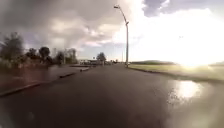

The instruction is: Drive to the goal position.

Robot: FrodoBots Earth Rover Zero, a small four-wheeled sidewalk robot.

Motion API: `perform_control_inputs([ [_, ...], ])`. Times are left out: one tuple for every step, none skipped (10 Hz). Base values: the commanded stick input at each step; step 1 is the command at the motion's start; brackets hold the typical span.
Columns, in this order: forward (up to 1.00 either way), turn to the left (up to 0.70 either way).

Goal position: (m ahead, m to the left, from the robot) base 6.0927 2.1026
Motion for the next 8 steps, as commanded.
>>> perform_control_inputs([
  [0.70,0.00],
  [0.70,0.00],
  [0.70,0.00],
  [0.70,0.00],
  [0.70,0.00],
  [0.70,0.00],
  [0.70,0.00],
  [0.70,0.00],
])
